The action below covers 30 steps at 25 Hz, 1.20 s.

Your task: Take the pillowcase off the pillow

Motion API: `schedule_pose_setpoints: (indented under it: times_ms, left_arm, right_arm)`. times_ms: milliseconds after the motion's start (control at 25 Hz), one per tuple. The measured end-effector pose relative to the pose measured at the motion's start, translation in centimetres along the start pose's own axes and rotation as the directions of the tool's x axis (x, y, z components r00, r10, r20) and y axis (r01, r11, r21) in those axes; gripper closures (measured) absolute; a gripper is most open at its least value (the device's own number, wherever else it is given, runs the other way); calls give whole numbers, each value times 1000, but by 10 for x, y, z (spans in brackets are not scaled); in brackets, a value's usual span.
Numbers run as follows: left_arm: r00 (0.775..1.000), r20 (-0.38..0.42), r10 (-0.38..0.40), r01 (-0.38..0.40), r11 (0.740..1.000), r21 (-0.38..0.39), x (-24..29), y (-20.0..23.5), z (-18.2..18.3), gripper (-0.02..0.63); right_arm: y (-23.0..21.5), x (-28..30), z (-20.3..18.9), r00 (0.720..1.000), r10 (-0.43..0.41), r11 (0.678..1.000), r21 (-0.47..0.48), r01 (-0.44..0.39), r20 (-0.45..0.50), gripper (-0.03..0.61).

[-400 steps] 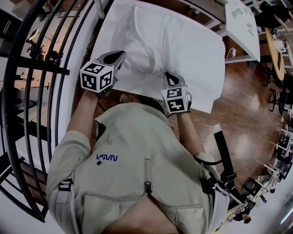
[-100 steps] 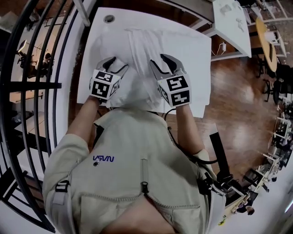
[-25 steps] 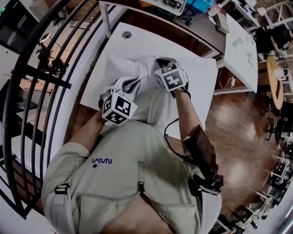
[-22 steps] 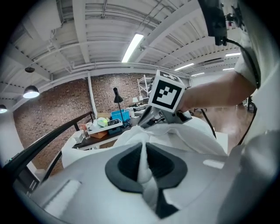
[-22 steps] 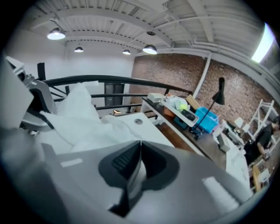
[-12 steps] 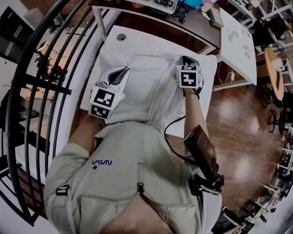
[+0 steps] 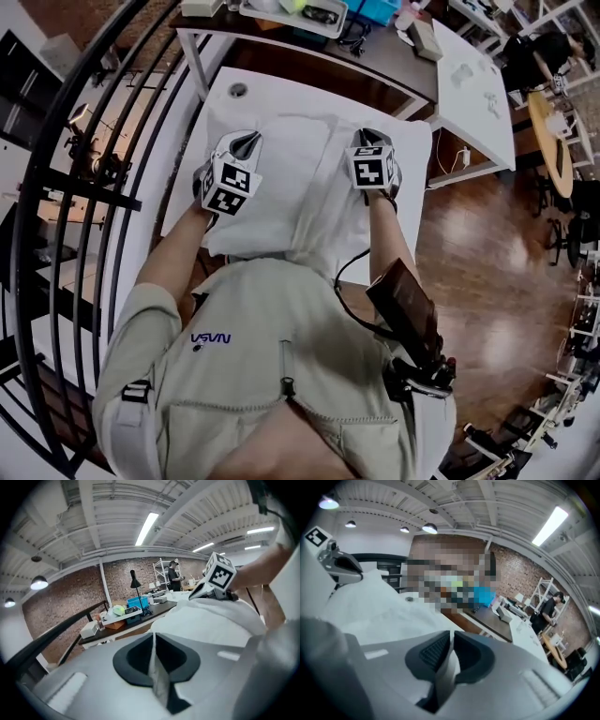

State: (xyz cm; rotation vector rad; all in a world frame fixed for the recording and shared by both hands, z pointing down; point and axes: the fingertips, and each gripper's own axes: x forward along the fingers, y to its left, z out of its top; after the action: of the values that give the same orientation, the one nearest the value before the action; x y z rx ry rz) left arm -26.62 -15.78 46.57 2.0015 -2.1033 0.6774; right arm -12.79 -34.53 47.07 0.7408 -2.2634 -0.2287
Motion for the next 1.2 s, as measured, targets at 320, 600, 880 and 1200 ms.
schedule_pose_setpoints:
  times_ms: [320, 600, 880, 1200]
  left_arm:
    - [994, 100, -46, 43, 998, 35, -50, -22, 16, 505]
    - [954, 59, -295, 293, 955, 35, -96, -108, -17, 453]
    - [918, -29, -396, 396, 918, 6, -110, -163, -53, 365]
    - [935, -202, -290, 311, 947, 79, -74, -175, -100, 426]
  right_arm:
    - [43, -70, -6, 988, 28, 983, 177, -55, 151, 489]
    - [102, -143, -54, 987, -93, 960, 275, 54, 130, 489]
    - [137, -183, -89, 990, -64, 950, 313, 22, 125, 489]
    - [193, -175, -124, 981, 159, 944, 273, -185, 112, 412]
